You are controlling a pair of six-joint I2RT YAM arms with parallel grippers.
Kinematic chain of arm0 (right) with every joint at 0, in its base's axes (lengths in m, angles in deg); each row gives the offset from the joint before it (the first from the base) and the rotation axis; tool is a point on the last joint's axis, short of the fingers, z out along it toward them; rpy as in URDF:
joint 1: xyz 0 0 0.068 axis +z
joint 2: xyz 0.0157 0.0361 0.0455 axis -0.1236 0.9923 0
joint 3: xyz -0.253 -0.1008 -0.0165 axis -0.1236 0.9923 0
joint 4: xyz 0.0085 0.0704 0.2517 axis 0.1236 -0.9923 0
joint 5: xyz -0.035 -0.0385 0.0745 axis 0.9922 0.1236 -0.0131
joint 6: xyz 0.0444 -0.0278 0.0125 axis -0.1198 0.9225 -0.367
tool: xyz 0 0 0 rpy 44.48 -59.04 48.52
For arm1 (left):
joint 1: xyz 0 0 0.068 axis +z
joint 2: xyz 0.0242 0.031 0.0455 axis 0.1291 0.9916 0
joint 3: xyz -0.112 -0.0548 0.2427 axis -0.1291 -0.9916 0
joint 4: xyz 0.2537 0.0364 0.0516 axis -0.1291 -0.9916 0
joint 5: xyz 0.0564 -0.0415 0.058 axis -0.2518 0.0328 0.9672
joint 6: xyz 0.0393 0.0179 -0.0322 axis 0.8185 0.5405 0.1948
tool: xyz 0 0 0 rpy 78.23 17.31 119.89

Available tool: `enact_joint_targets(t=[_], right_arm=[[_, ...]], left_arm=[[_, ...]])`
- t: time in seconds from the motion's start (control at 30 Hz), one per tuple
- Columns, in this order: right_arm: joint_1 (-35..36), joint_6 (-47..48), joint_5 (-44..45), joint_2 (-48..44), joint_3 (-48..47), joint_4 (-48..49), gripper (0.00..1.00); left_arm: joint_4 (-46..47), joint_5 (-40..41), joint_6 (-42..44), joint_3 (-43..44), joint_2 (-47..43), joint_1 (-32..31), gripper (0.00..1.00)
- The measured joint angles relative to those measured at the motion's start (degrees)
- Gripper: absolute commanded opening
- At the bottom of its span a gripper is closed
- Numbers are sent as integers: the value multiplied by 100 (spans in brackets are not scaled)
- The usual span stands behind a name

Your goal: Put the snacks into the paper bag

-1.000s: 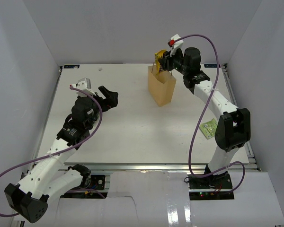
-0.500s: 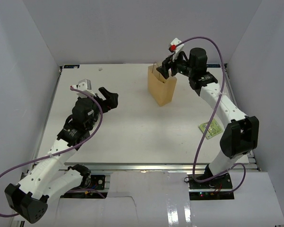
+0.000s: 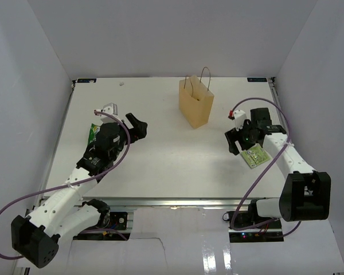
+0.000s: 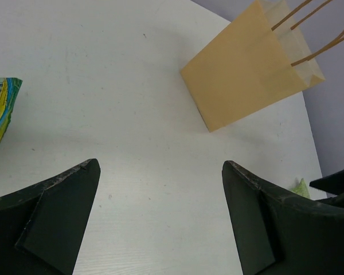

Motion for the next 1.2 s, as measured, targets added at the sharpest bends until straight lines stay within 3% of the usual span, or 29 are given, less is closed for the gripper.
enact_joint_targets(t=[0.1,0.23,0.5,0.9,1.0,1.2], right_arm=[[-337,-214,1097,0,529,-483,85],[-997,-249,1580,4,564,-599,90],[-1871,514,1016,741,330,-686,95],[-2022,1464,599,1755,120,-356,91],[-2031,1495,619,1792,120,-179,86],[-2037,1547,592,1821,201,120,56]], left_arm=[[149,-184,-11,-28,219,0,98],[310,-391,-70,-166,348,0,98],[389,-605,-251,-407,199,0,98],[387,-601,-400,-560,-118,0,98],[387,-601,-404,-560,-118,0,98],[387,-599,-404,-560,-118,0,98]])
